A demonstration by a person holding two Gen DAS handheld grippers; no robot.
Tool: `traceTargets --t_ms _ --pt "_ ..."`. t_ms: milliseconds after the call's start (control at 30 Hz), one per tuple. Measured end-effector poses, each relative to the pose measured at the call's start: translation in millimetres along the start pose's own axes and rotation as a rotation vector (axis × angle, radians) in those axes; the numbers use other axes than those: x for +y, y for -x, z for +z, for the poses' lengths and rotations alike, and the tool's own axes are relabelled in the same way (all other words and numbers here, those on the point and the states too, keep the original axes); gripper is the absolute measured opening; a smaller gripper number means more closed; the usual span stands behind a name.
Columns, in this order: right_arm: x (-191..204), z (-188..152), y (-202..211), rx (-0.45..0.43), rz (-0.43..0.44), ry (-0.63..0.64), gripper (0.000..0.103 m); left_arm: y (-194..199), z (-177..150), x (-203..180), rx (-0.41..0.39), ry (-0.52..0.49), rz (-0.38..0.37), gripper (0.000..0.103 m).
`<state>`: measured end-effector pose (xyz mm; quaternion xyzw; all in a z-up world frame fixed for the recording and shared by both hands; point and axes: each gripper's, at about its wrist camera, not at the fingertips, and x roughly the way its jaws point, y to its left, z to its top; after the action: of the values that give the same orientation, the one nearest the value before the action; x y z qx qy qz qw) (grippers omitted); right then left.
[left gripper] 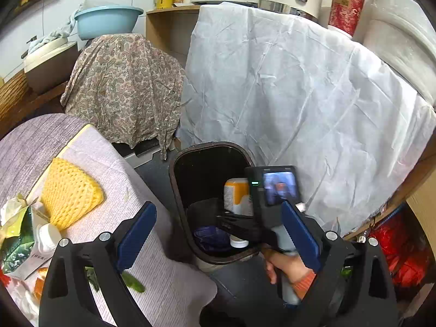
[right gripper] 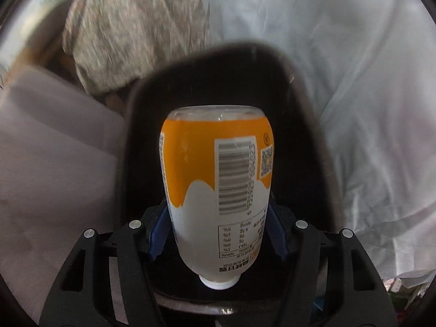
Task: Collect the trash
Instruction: 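Carry bottle and bag to the black bin and open both tools to drop them, then return both tools to the table and approach the green vegetable scraps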
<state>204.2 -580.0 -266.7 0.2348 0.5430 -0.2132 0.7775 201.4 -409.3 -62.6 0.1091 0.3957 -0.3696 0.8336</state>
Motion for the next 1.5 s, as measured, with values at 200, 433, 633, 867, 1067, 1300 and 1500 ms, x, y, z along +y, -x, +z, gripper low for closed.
traceTargets --t_ms 200,433,633,867,1067,1300,1500 --pt "14.0 -1.9 -26.4 0.085 -0.070 0.060 0.062 4.6 -5.3 1.1 -0.006 -0.029 0.023 0.092" --pt "25.9 -7.0 -22.9 0.092 -0.089 0.102 0.074 12.9 -6.6 6.3 -0.013 -0.005 0.011 0.093" --pt "32.1 -13.2 14.2 0.009 -0.079 0.117 0.075 33.3 -10.6 3.9 -0.041 -0.012 0.000 0.097" --pt "42.6 -47.6 101.4 -0.203 -0.040 0.162 0.075 71.1 -24.4 12.6 -0.086 -0.021 0.012 0.097" --pt "57.3 -85.0 175.2 -0.372 0.024 0.184 0.083 104.7 -49.8 29.2 -0.125 -0.041 0.059 0.097" --pt "82.4 -117.2 251.0 -0.527 0.153 0.212 0.084 150.1 -89.6 78.6 -0.171 0.059 0.119 0.097" --pt "122.3 -139.1 287.8 -0.590 0.266 0.312 0.084 179.5 -132.9 126.6 -0.173 0.146 0.236 0.097"
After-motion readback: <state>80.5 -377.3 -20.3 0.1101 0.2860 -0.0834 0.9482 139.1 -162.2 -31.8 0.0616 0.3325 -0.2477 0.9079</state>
